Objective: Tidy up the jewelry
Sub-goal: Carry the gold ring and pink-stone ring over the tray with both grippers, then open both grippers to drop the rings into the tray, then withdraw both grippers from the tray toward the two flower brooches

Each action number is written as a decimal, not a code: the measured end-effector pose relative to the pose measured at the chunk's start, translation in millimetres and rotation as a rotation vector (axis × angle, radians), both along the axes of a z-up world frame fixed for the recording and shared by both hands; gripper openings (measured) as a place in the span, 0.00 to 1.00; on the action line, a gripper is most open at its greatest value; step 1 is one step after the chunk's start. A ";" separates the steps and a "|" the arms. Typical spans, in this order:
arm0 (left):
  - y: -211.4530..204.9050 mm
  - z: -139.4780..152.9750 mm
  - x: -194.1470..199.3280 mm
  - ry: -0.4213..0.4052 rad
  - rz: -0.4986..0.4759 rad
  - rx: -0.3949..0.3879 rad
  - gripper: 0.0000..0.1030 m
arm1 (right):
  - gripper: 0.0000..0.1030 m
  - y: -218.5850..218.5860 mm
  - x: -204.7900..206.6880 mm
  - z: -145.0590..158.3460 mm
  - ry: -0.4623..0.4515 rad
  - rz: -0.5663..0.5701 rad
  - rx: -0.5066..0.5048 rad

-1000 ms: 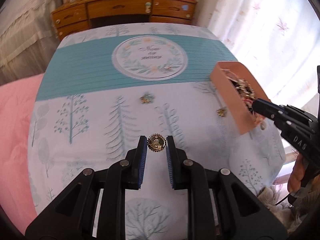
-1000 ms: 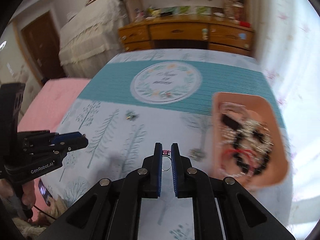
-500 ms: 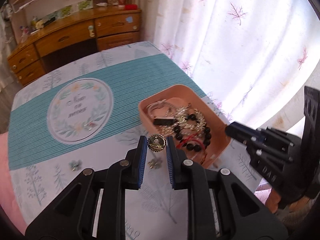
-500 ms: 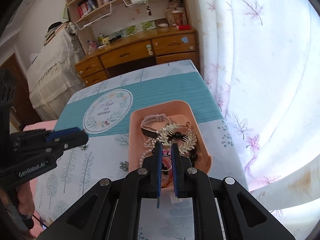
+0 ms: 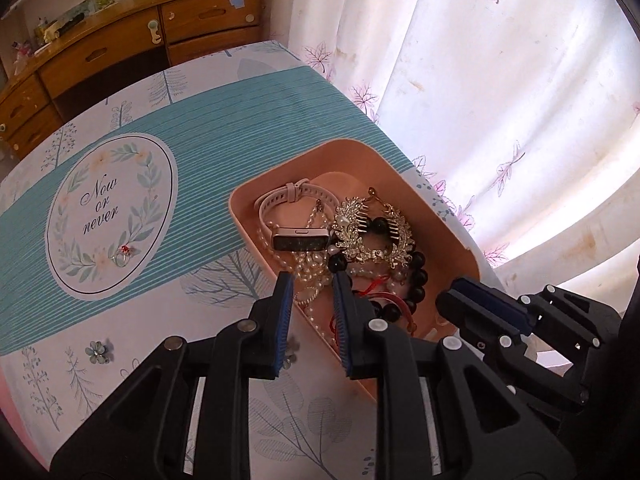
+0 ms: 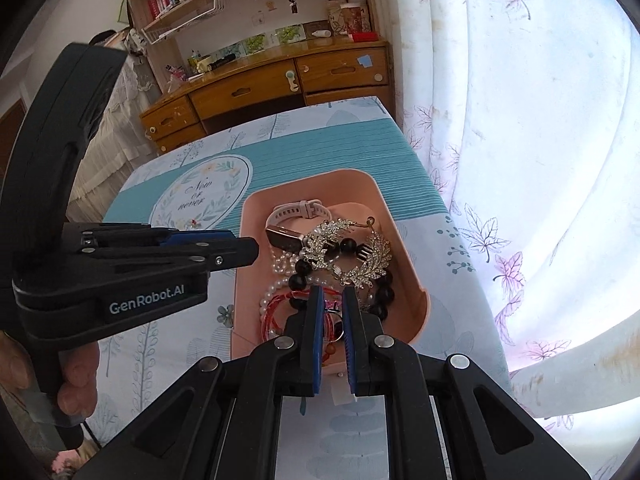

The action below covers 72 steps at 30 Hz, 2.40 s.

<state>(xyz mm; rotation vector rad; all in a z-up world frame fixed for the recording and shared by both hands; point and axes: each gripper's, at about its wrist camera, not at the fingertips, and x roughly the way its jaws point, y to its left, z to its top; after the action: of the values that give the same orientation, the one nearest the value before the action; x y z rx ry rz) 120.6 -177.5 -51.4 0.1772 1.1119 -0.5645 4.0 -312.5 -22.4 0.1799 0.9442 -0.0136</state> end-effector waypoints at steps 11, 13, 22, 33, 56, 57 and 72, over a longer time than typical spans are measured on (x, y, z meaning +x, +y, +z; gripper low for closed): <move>30.5 15.0 -24.6 -0.051 0.097 -0.006 0.50 | 0.14 14.6 -3.1 2.0 -0.013 0.021 0.028; 41.2 17.2 -31.5 -0.058 0.127 -0.004 0.50 | 0.14 16.6 -4.7 4.6 -0.019 0.028 0.032; 80.3 30.1 -62.4 -0.103 0.199 -0.007 0.50 | 0.15 40.3 -20.5 22.8 -0.034 0.048 0.021; 125.6 39.0 -96.4 -0.149 0.241 -0.009 0.50 | 0.35 76.4 -41.4 42.8 -0.069 0.055 0.015; 224.4 -7.6 -61.3 -0.066 0.410 -0.032 0.56 | 0.35 134.3 3.2 -30.7 0.142 0.066 0.083; 225.4 -8.1 -59.7 -0.066 0.411 -0.030 0.56 | 0.35 133.0 6.9 -35.7 0.156 0.048 0.087; 234.8 -23.9 -45.6 -0.041 0.430 -0.034 0.56 | 0.36 130.2 40.7 -72.2 0.186 -0.162 0.077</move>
<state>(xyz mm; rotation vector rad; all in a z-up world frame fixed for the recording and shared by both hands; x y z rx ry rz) 75.0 57.3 -75.3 -0.0804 1.0595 -0.1948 44.7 -182.3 -94.6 0.3308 1.1143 -0.1457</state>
